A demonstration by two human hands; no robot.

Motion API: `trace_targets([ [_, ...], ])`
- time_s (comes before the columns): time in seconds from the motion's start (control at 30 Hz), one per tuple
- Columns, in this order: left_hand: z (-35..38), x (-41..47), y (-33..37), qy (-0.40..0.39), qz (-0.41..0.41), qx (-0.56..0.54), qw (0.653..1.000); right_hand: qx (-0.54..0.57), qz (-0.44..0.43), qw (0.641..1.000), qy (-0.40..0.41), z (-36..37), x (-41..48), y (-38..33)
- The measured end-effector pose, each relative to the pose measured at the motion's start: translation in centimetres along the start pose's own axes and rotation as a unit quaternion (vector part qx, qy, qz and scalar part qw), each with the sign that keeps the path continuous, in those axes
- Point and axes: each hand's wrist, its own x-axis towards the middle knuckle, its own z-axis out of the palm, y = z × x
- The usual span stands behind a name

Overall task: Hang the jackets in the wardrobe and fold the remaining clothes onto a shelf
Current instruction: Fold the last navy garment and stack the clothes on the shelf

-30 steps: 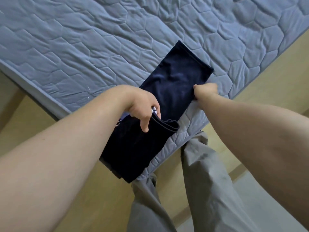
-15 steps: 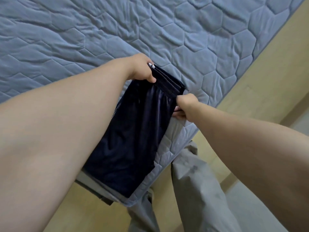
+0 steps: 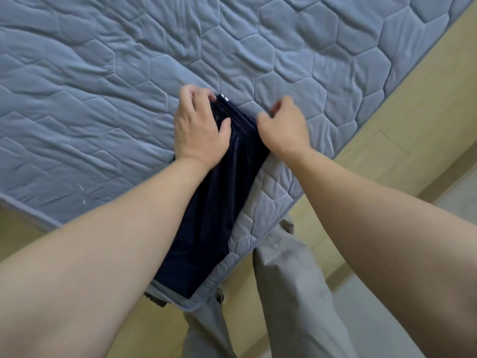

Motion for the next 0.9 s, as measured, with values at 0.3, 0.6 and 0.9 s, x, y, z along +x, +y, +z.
trace_targets([
  [0.3,3.5,-12.4,-2.4,-0.133,-0.132,0.12,0.975,-0.178,-0.101,0.946,-0.252,2.0,3.9,-2.9],
  [0.6,5.6,-10.2,-2.6,-0.194,-0.17,0.109,0.96,-0.211,-0.203,0.938,-0.183,2.1,0.6,-3.6],
  [0.9,-3.1,-19.7,-10.4,0.082,-0.512,-0.458,0.722,-0.303,-0.328,0.886,-0.127,4.7,-18.6,-9.1],
])
